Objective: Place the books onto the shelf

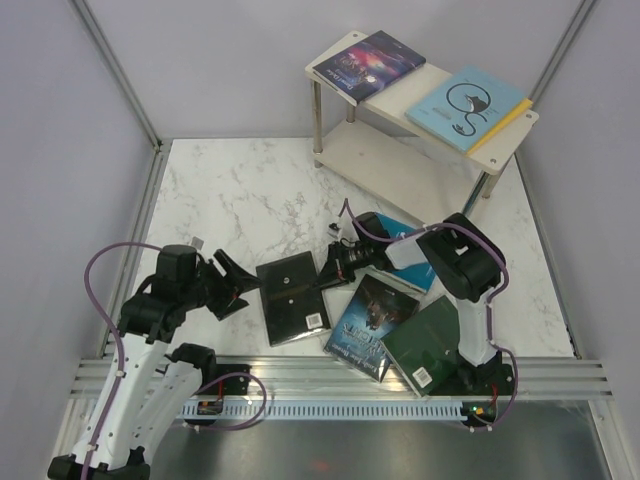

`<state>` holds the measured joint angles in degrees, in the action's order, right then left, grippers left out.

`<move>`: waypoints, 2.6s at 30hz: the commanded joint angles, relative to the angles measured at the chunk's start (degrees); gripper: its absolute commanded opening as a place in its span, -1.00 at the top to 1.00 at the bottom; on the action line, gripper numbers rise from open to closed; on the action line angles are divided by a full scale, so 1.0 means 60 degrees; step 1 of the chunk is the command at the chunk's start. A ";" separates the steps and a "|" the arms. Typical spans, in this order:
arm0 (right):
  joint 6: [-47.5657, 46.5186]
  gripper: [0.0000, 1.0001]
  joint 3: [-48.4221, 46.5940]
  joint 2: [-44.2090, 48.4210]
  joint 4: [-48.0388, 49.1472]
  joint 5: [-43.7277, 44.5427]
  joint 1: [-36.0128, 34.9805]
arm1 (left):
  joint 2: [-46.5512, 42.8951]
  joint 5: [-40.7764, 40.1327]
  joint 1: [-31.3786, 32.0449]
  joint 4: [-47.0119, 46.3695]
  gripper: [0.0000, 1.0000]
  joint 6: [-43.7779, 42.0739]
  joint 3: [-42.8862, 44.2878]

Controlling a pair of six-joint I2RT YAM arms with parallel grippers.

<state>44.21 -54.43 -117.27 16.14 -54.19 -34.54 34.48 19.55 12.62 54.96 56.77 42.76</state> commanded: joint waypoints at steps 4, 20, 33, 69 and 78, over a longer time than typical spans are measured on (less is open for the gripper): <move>0.1889 1.00 0.0826 0.1217 0.1762 0.0477 -0.0219 | 0.0054 -0.0065 0.0006 0.0083 -0.47 -0.0277 -0.0301; 0.3309 1.00 -0.0961 0.4690 -0.2436 0.4222 -0.0190 | 0.0523 -0.0211 0.0006 0.0010 -0.43 0.0848 0.1615; 0.6943 1.00 -0.2704 0.5820 -0.2163 0.5488 -0.0190 | 0.2031 -0.0548 0.0020 -0.1438 -0.52 0.1947 0.2921; 1.1544 1.00 -0.1387 0.6201 0.3360 0.7231 -0.0995 | 0.3920 -0.2233 0.0006 -0.3593 0.49 0.4073 0.5572; 1.0623 0.36 -0.1881 0.6449 0.2921 0.6807 -0.0748 | 0.4566 -0.1750 0.0006 -0.4106 0.95 0.3677 0.6173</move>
<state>110.78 -59.18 -81.62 24.86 -10.81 -39.94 61.10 9.28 12.62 34.94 80.12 77.01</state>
